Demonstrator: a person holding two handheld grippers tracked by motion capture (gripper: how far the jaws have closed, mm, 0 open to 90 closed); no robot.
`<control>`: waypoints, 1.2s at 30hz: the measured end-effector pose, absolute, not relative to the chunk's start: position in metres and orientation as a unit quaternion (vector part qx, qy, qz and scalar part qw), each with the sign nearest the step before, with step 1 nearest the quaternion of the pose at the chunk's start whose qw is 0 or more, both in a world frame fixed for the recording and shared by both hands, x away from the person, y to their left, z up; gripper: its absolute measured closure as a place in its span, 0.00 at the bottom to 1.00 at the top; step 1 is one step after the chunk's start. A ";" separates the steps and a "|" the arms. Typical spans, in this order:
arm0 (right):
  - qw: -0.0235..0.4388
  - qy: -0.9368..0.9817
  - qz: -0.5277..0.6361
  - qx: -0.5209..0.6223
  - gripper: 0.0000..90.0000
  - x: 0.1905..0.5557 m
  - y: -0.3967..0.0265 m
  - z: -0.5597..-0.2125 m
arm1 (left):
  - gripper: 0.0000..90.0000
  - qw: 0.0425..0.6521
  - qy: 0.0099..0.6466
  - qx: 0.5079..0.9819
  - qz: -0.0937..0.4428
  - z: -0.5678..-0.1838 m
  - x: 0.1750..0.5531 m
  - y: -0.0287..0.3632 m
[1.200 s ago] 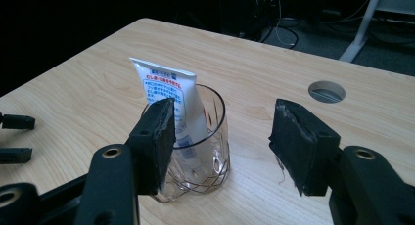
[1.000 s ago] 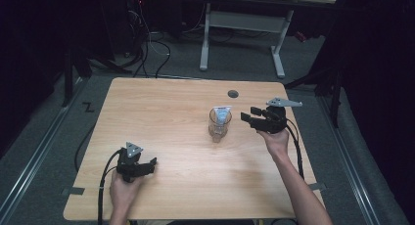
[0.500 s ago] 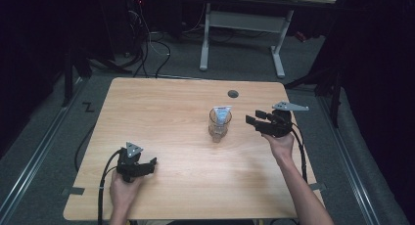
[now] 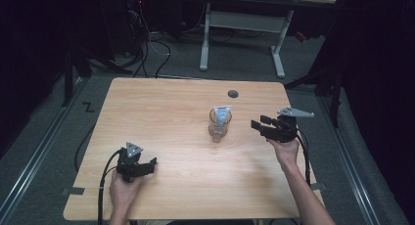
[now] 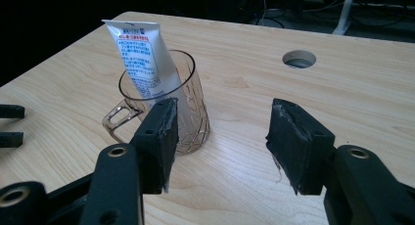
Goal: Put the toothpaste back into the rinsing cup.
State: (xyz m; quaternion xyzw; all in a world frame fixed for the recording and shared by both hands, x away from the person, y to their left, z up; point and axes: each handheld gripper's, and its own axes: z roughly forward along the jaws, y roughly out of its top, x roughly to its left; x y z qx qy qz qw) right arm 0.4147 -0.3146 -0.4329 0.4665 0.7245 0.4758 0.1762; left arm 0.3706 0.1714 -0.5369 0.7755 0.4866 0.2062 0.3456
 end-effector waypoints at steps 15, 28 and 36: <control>0.178 0.726 0.477 0.463 0.51 0.403 -0.316 -0.437 | 0.24 0.346 0.486 0.776 0.206 -0.537 0.371 0.171; 0.174 0.711 0.482 0.481 0.52 0.389 -0.331 -0.455 | 0.24 0.346 0.486 0.776 0.206 -0.537 0.371 0.171; 0.171 0.704 0.478 0.496 0.52 0.383 -0.340 -0.465 | 0.24 0.346 0.486 0.776 0.206 -0.537 0.371 0.171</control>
